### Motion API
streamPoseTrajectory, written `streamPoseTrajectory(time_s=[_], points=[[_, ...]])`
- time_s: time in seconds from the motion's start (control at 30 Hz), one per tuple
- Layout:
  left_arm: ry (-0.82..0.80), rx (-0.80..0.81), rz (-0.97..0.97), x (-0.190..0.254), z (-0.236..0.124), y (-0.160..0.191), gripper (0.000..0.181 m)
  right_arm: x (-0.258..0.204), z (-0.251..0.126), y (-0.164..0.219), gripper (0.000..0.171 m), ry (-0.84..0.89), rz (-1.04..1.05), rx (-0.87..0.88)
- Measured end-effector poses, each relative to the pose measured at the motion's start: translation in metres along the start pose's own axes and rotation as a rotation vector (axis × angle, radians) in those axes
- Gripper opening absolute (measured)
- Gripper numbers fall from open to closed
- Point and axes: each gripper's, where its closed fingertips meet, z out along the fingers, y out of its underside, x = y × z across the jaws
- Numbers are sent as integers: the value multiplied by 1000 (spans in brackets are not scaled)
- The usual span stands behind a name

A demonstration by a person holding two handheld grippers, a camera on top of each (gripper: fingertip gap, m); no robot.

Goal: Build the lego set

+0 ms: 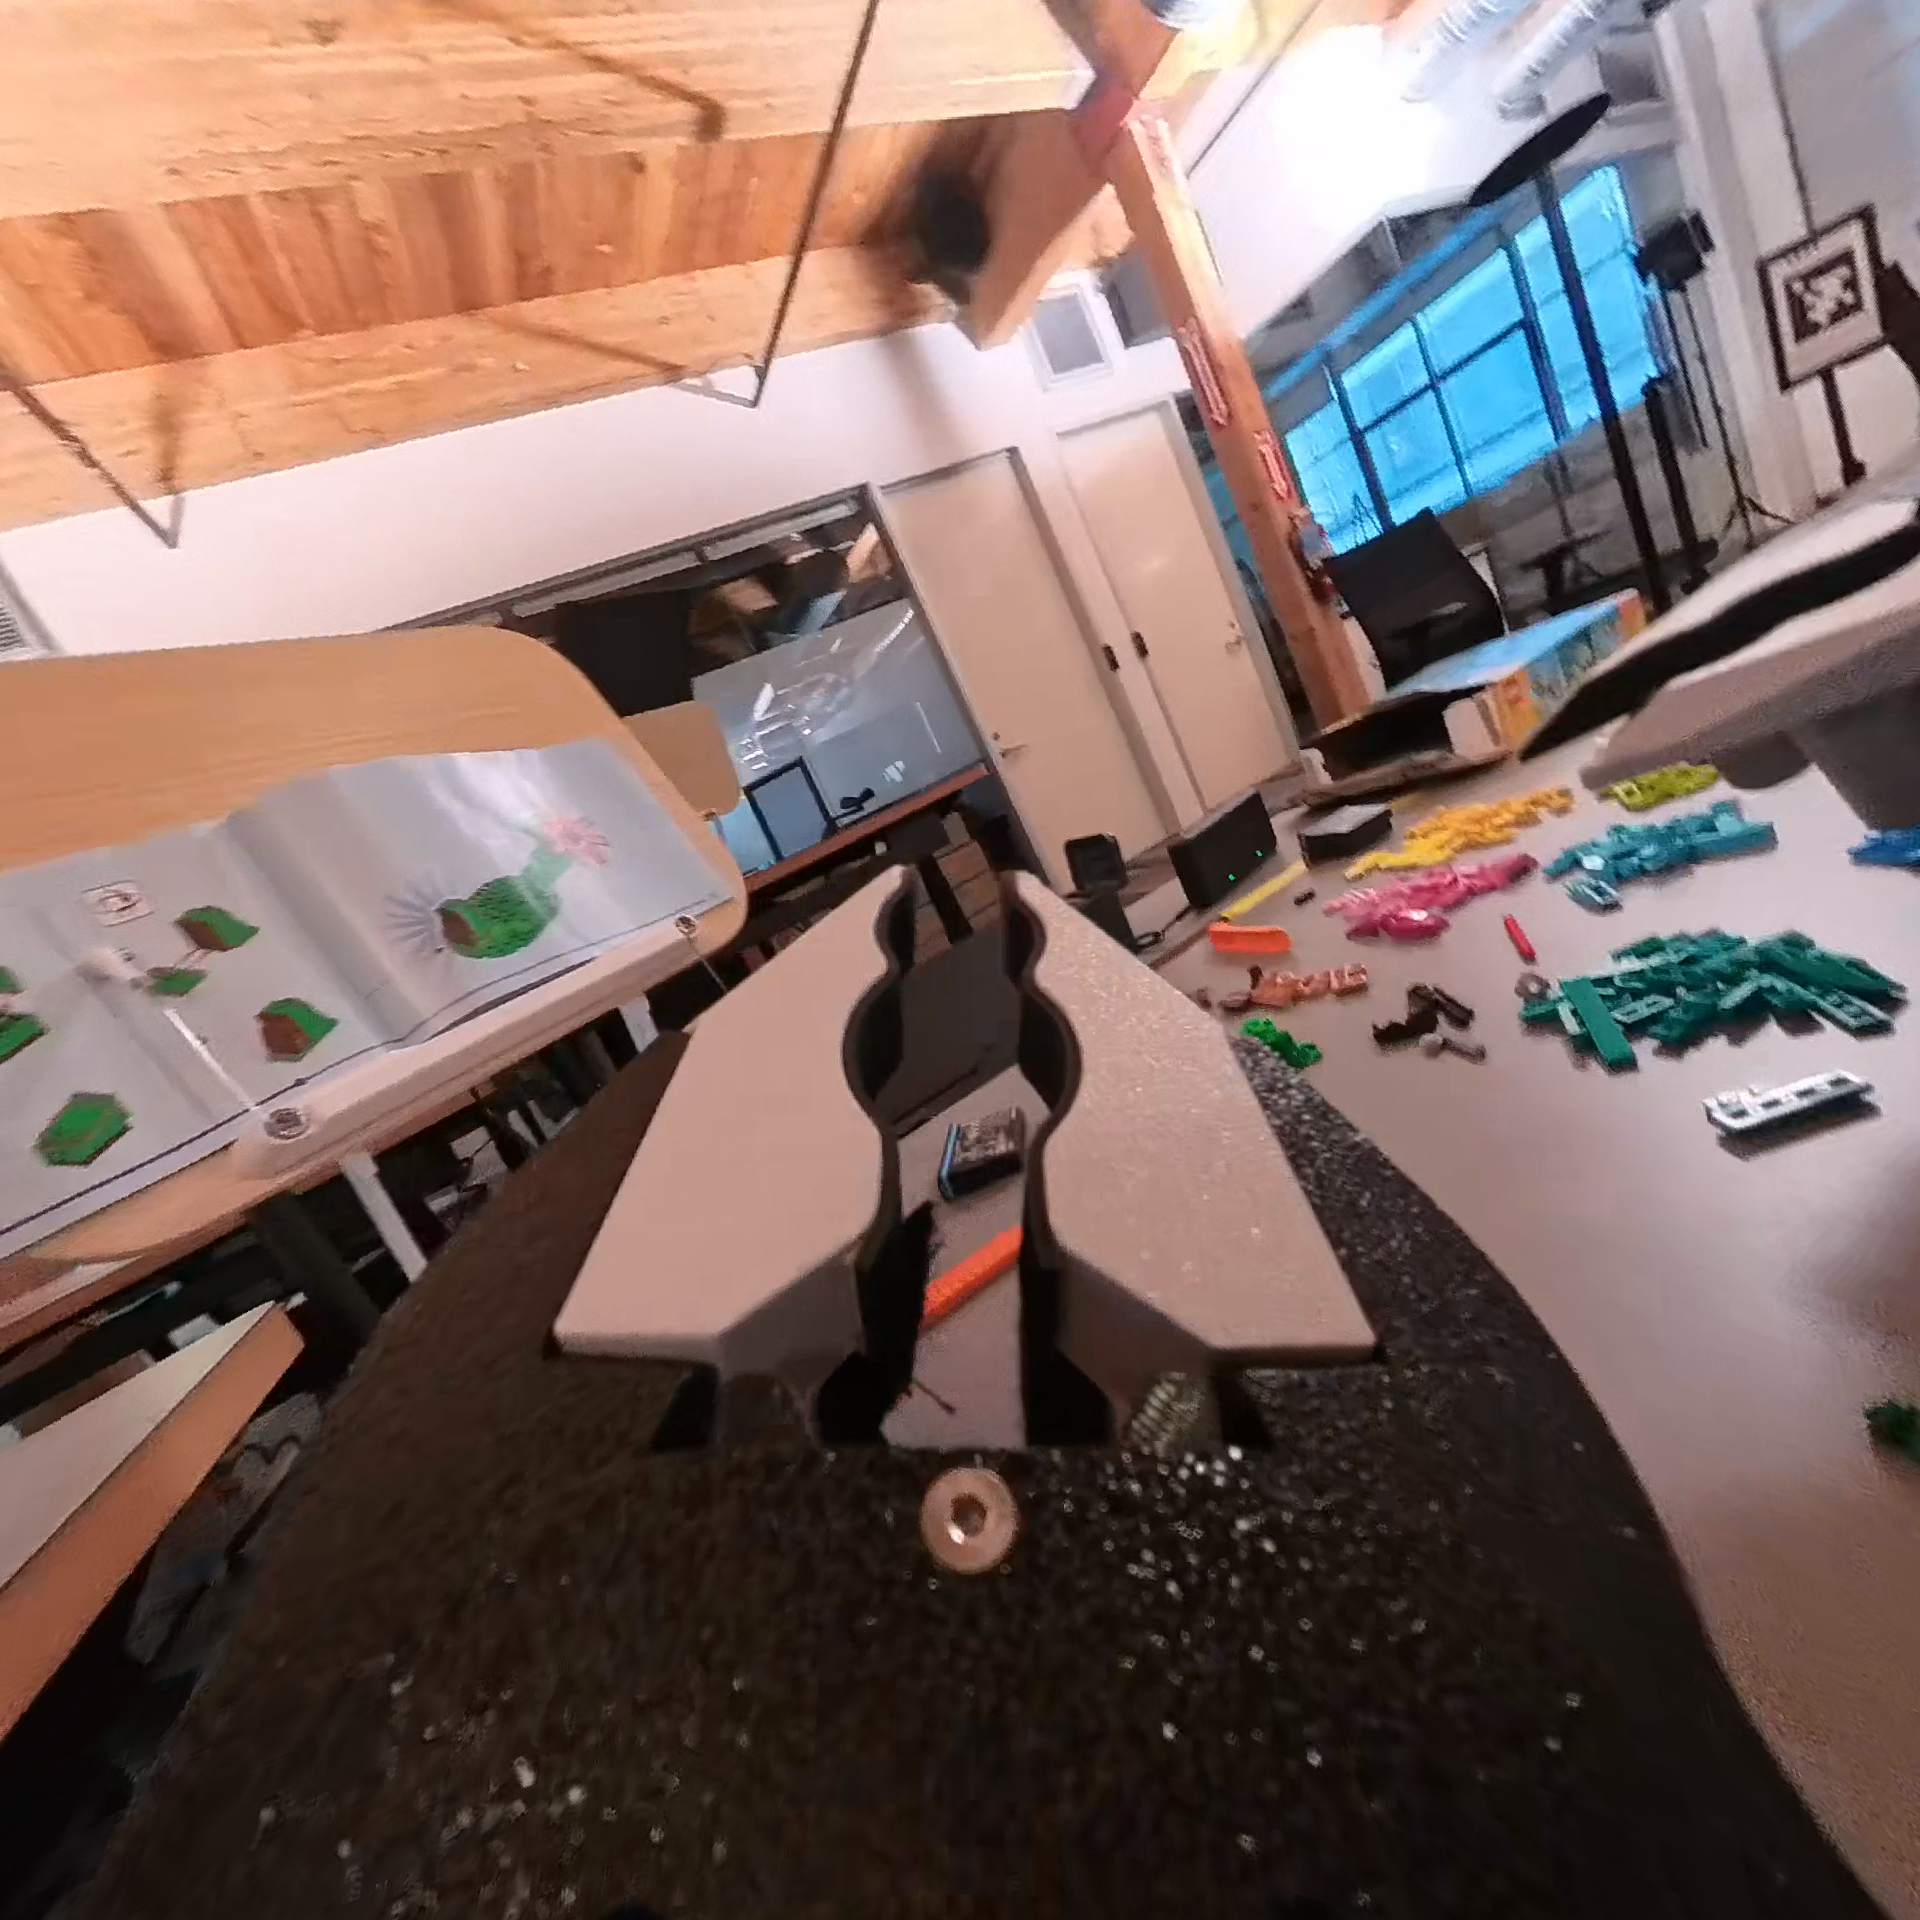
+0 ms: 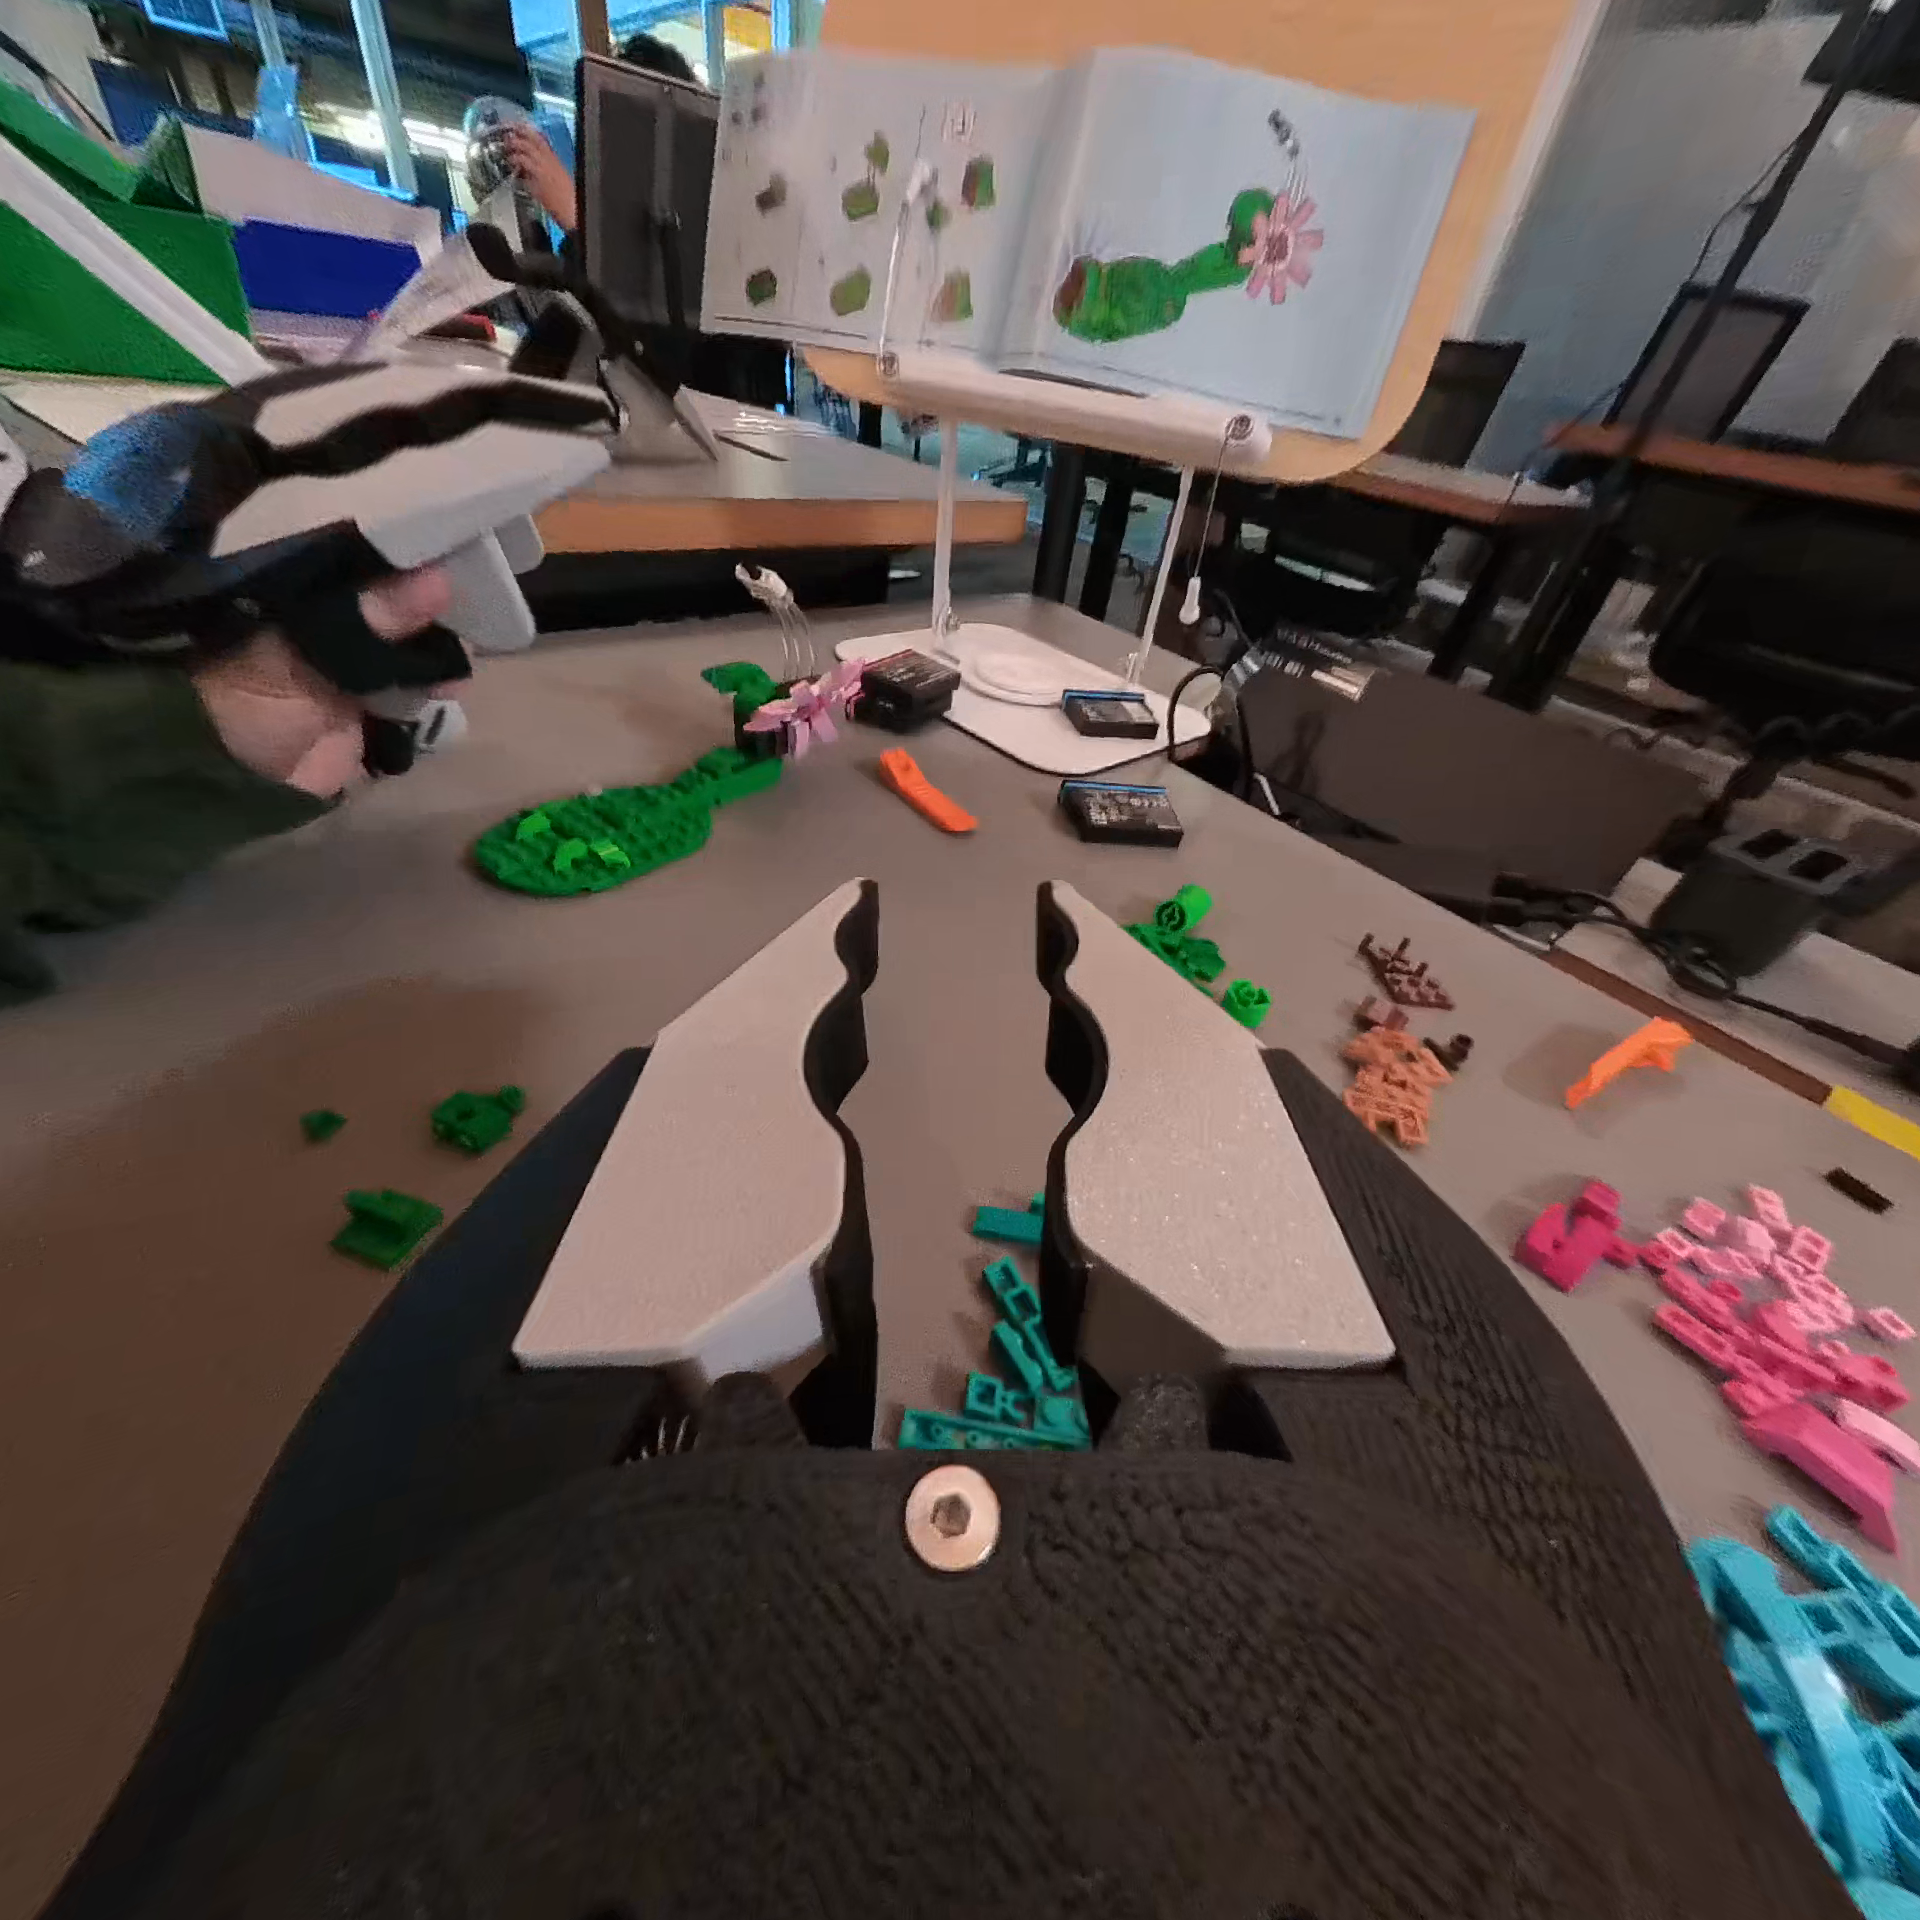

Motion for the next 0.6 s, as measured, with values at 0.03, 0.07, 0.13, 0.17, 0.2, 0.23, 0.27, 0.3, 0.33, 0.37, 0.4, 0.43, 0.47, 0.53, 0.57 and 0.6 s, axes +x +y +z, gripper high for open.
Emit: streamPoseTrajectory(time_s=[0.03, 0.07, 0.13, 0.17, 0.2, 0.23, 0.27, 0.3, 0.33, 0.37, 0.4, 0.43, 0.47, 0.53, 0.57, 0.6], points=[[11, -9, 8, 3, 1, 2, 17, 2, -1, 0, 30, 11, -7, 1], [15, -12, 11, 5, 2, 3, 20, 5, -3, 0, 31, 25, -12, 4], [15, -11, -1, 5, 2, 4, 24, 12, -7, -2, 31, 61, -18, 28], [10, -9, -11, 3, 2, 4, 27, 15, -9, -3, 31, 78, -15, 35], [5, -9, -20, 2, 2, 4, 30, 19, -11, -3, 31, 95, -9, 40], [0, -12, -27, 0, 2, 6, 32, 23, -13, -4, 31, 112, -3, 46], [-5, -17, -34, -1, 2, 7, 33, 26, -14, -5, 31, 130, 0, 53], [-8, -21, -41, -2, 2, 9, 35, 29, -16, -5, 30, 148, 1, 57], [-10, -24, -46, -3, 2, 10, 36, 32, -17, -5, 30, 164, 0, 58], [-11, -26, -49, -3, 2, 10, 36, 35, -18, -5, 30, 177, -1, 58], [-13, -28, -50, -3, 2, 11, 36, 36, -19, -4, 30, 186, -2, 57], [-13, -30, -52, -4, 2, 12, 36, 38, -20, -4, 29, 196, -1, 59], [-12, -30, -53, -4, 2, 12, 36, 39, -20, -4, 29, 204, 0, 63], [-11, -32, -52, -3, 2, 12, 36, 41, -22, -5, 28, 218, 5, 73], [-9, -33, -53, -3, 2, 12, 36, 43, -23, -6, 28, 227, 7, 77], [-8, -34, -54, -3, 2, 12, 36, 44, -24, -6, 28, 231, 11, 77]])
